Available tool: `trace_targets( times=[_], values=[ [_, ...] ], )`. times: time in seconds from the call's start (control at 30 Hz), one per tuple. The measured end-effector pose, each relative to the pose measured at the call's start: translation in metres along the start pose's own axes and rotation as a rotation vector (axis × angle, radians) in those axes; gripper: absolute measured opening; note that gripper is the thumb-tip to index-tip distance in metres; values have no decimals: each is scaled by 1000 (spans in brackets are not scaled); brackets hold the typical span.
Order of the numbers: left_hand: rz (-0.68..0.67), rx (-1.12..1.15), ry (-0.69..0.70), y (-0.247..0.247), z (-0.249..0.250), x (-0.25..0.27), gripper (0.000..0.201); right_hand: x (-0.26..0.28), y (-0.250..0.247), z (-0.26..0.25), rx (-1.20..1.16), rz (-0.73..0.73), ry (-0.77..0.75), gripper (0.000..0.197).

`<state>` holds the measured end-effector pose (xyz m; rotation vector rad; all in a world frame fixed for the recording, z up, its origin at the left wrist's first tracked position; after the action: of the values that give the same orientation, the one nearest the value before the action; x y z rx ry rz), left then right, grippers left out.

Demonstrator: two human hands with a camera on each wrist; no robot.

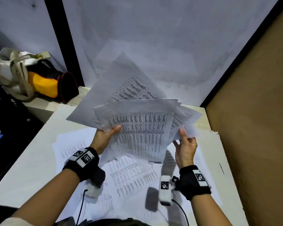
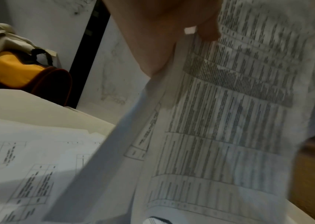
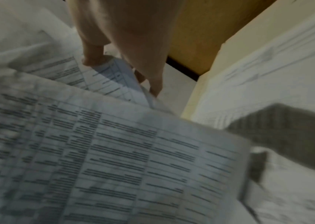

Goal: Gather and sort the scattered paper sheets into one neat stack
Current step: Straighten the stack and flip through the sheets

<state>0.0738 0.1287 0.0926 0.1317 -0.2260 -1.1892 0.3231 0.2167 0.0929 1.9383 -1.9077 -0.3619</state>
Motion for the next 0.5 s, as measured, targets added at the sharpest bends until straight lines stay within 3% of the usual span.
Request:
trace_targets(
  times=[0.07, 0.17, 0.27, 0.37, 0.43, 0.5],
  values=[
    [-16, 16, 34, 0, 0, 0, 33, 6, -11, 10, 115, 82, 51, 13],
    [-47, -15, 77, -1, 1, -1, 57, 11, -20, 16, 390, 176, -81, 27],
    [-67, 2, 92, -4, -1, -3, 75, 14, -8, 1, 667, 102, -269, 48],
    [-75, -11, 88, -3, -2, -5, 67, 6, 3, -18, 921, 103, -490, 62],
    [-74, -8, 80, -4, -3, -6, 50, -2, 9, -25, 1070, 79, -568, 44],
    [-67, -13, 69, -5, -4, -7, 45, -8, 12, -25, 1144, 8, -648, 28]
  ],
)
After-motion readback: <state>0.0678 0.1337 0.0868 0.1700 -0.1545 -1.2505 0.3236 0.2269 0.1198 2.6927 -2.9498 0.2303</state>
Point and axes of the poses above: each hand's wrist, its own x-axis away from the middle knuckle, its own y-axis out of the palm, z = x × y, the point moved 1 cm from there along -x, towards the middle knuckle, and after that the axes turned 9 degrees about -z, right-handed, at the moved point
